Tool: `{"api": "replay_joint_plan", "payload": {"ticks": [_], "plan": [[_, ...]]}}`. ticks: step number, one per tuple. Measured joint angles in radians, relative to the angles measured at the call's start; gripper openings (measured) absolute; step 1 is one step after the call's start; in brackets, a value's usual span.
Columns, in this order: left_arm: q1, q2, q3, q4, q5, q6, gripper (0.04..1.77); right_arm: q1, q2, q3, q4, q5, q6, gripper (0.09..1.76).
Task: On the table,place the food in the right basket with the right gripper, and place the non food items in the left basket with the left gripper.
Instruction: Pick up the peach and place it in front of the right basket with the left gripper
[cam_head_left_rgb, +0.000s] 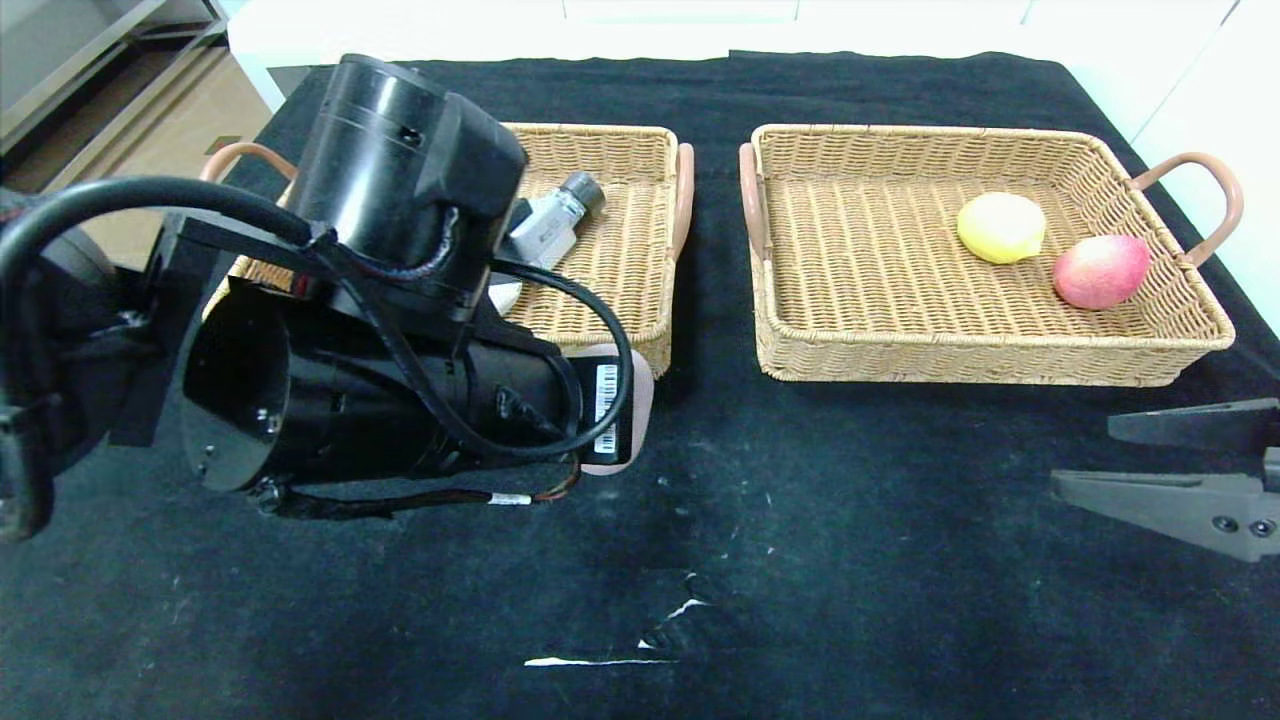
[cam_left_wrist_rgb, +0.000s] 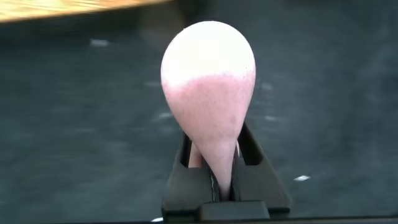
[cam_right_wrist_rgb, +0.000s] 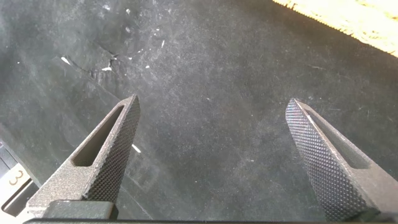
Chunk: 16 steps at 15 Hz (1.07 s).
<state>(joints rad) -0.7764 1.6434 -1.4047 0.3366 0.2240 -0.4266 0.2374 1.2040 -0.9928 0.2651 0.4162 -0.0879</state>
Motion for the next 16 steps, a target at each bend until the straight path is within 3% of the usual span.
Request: {"api": "replay_joint_plan", "payload": {"ticks": [3,7,16], "plan": [[-0.064,0.046,-0.035,-0.002,-0.003,-0.086,0.18,-0.008,-0.007,-0.002,0.0,0.001,0.0,1.71],[-0.124,0.121,-0.1,-0.003,-0.008,-0.131,0.18,-0.01,-0.012,-0.004,0.0,0.002,0.0,1.71],[-0.196,0.273,-0.222,-0.004,-0.011,-0.2,0.18,-0.008,-0.018,-0.003,0.0,0.002,0.0,1.71]]}}
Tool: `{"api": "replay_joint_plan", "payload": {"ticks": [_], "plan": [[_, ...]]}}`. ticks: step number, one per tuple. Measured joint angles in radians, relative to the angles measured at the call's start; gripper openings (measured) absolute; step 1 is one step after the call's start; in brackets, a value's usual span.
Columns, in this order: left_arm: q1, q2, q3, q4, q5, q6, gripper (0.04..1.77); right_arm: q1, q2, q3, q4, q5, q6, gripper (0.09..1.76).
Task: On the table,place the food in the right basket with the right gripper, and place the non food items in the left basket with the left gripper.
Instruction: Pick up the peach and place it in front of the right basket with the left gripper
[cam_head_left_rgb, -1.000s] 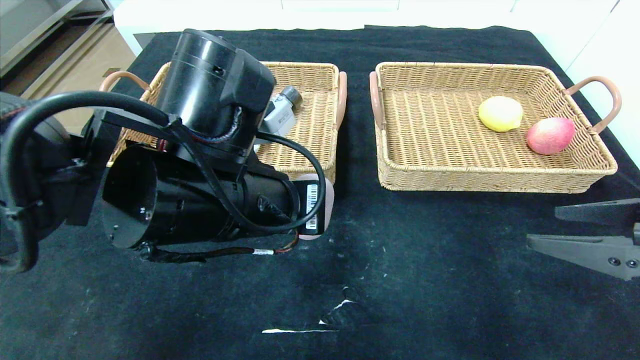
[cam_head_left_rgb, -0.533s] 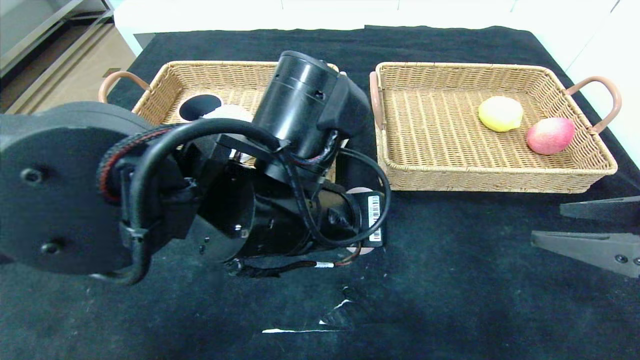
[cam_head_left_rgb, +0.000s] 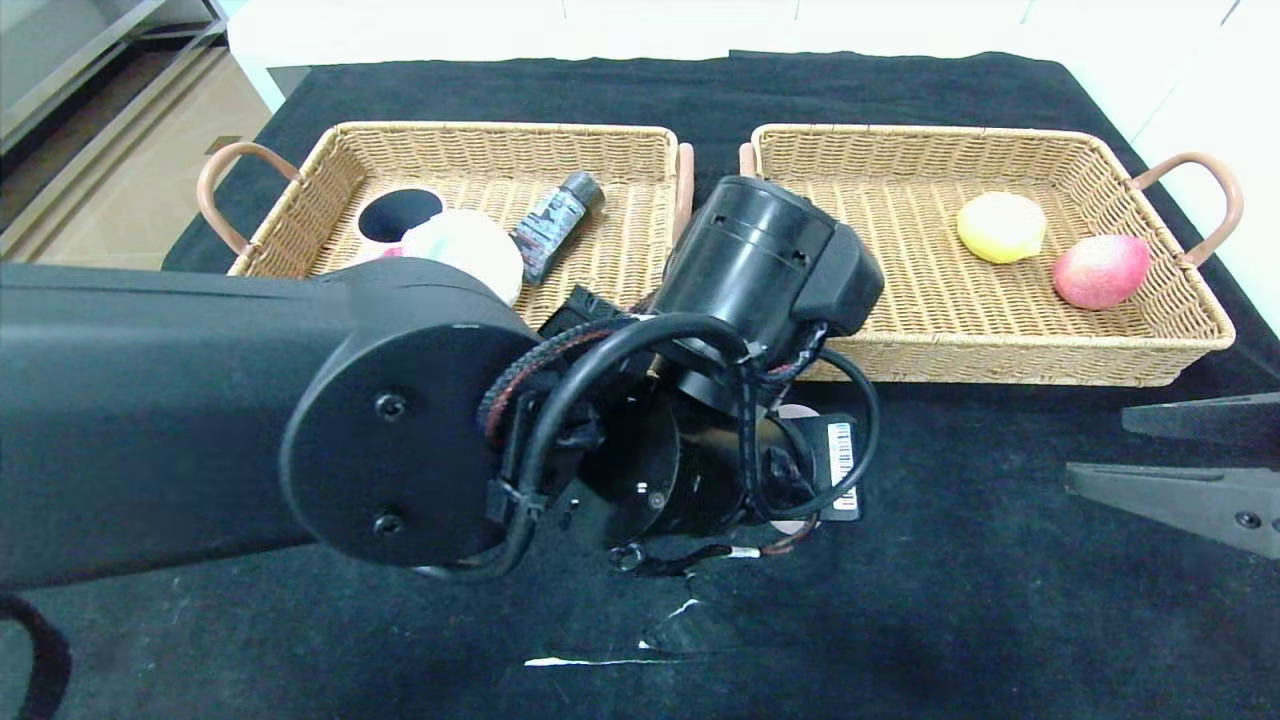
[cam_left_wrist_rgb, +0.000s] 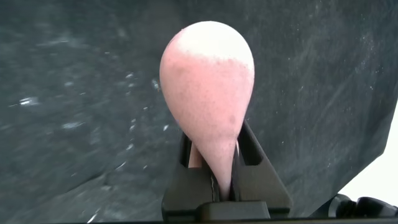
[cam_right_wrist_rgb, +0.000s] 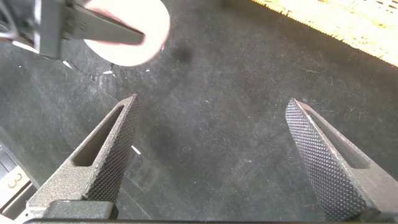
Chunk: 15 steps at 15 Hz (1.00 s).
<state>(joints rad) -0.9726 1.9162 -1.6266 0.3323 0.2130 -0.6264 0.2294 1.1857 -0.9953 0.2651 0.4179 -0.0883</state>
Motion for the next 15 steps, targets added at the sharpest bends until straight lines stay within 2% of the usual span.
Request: {"api": "replay_joint_plan", "payload": {"ticks": [6,7,11,15], "plan": [[-0.004,0.032,-0.015,0.0,0.005,-0.005,0.18,0.0,0.0,0.0,0.0,0.0,0.0,1.71],[-0.004,0.033,-0.015,0.0,0.006,-0.005,0.24,0.0,0.0,0.0,0.0,0.0,0.0,1.71],[-0.003,0.032,-0.015,0.0,0.009,-0.005,0.84,0.0,0.0,0.001,0.0,0.0,0.0,1.71],[-0.004,0.029,-0.015,-0.001,0.011,-0.006,1.19,0.0,0.0,0.001,0.0,0.0,0.0,1.71]]}}
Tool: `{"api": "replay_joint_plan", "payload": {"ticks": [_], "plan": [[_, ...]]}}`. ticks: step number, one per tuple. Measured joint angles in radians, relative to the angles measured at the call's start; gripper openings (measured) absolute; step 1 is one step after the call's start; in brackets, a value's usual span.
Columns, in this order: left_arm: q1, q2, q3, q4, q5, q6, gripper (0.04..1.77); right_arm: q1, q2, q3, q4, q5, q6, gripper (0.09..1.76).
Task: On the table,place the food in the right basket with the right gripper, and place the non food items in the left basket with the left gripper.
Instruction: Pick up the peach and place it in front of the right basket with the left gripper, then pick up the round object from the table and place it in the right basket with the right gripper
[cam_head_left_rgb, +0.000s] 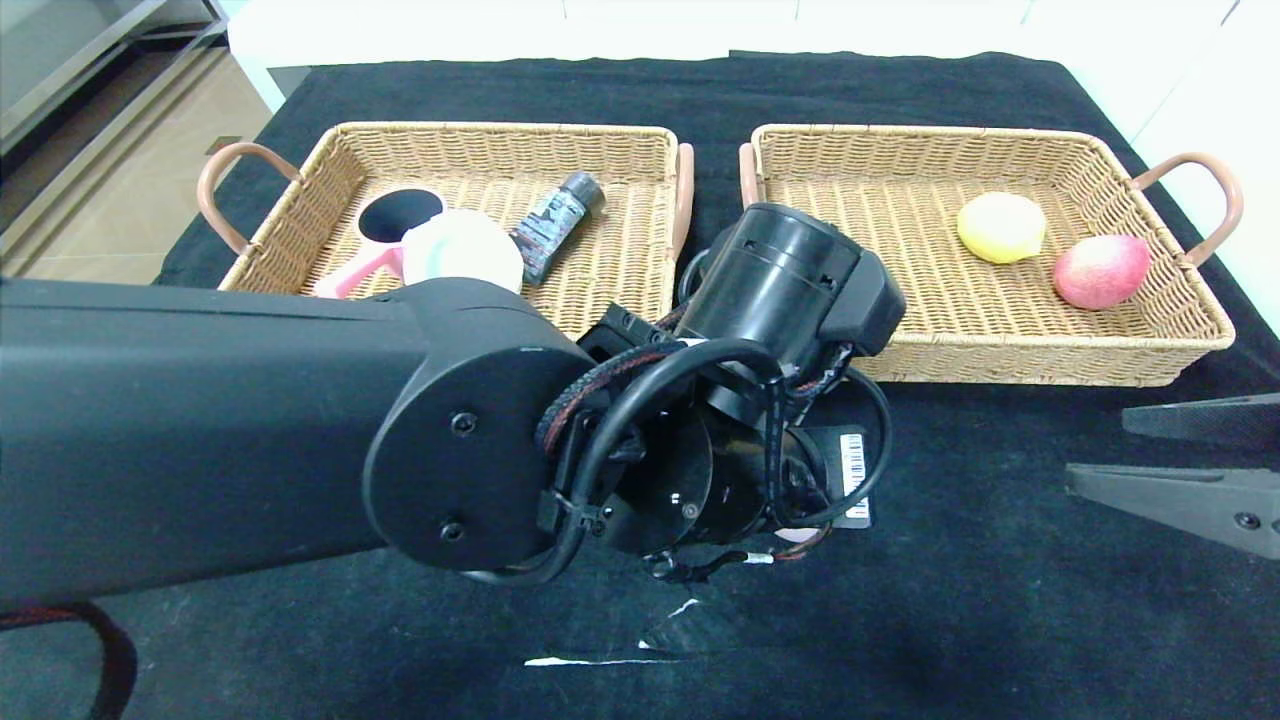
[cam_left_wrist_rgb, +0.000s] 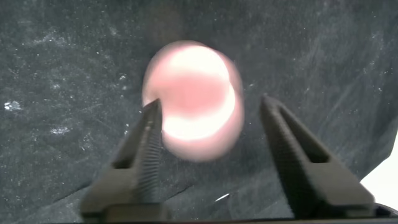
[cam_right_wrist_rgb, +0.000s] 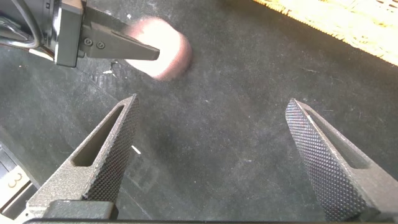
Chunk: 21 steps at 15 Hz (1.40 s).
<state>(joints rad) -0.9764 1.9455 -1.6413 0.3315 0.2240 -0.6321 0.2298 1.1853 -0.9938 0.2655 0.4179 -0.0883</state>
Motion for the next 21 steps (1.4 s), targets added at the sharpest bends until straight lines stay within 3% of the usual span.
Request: {"api": "replay_joint_plan", "payload": {"ticks": [4,10,15,18,21], "plan": [[-0.001,-0.003,0.004,0.001,0.001,-0.007,1.4,0.0,0.0,0.0,0.0,0.0,0.0,1.71],[0.001,-0.026,0.003,0.002,0.005,0.003,1.56,0.001,0.0,0.0,0.0,0.0,0.0,1.71],[0.031,-0.135,0.026,0.015,0.0,0.09,1.64,0.004,0.0,0.003,0.0,0.0,0.0,1.71],[0.061,-0.23,0.123,0.002,-0.011,0.182,1.66,0.006,0.001,0.005,0.0,0.0,0.0,1.71],[0.103,-0.324,0.264,-0.076,-0.06,0.243,1.68,0.009,0.006,0.008,0.0,0.0,0.0,1.71]]}}
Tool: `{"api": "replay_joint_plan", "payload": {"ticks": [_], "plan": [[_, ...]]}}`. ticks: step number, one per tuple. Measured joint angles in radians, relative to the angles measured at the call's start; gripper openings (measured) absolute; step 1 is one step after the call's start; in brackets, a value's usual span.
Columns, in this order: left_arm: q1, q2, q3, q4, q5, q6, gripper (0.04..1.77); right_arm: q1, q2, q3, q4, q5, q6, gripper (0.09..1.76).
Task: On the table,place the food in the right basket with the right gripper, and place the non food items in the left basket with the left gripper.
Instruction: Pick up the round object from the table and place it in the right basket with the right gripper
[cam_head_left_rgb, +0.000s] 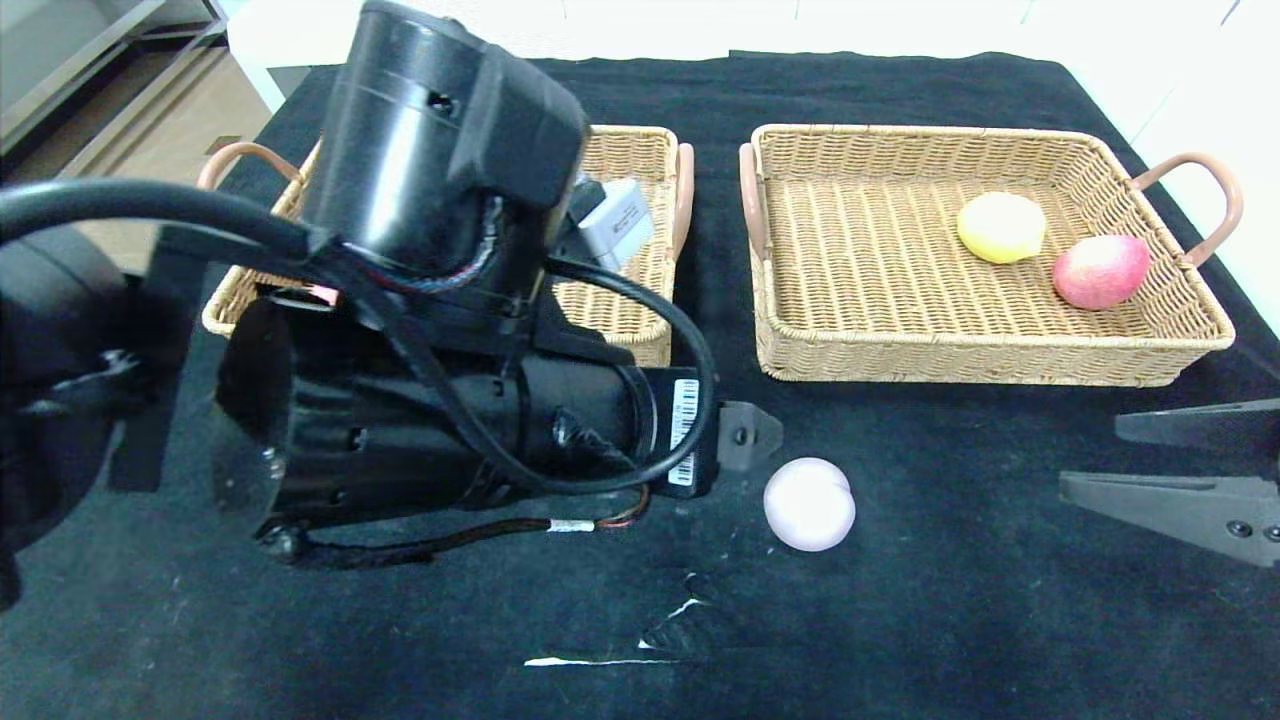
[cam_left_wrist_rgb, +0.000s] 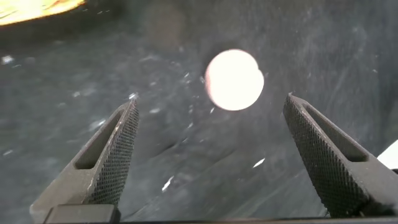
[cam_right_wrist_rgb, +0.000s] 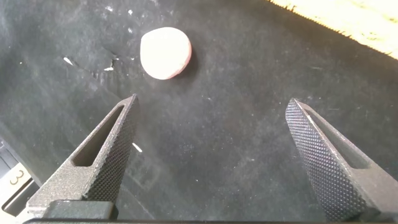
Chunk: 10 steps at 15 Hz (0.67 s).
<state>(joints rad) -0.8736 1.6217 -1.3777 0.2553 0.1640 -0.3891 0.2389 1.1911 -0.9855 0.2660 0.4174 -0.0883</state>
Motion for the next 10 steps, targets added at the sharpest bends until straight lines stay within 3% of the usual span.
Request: {"api": "replay_joint_plan", "payload": {"ticks": [7,10], "plan": [[0.179,-0.21,0.34,-0.269,-0.284,0.283,1.7,0.002,0.023,0.006,-0.001,-0.001,-0.012,1.71],[0.249,-0.269,0.453,-0.401,-0.353,0.327,1.7,0.002,0.031,0.008,-0.001,-0.001,-0.013,1.71]]}}
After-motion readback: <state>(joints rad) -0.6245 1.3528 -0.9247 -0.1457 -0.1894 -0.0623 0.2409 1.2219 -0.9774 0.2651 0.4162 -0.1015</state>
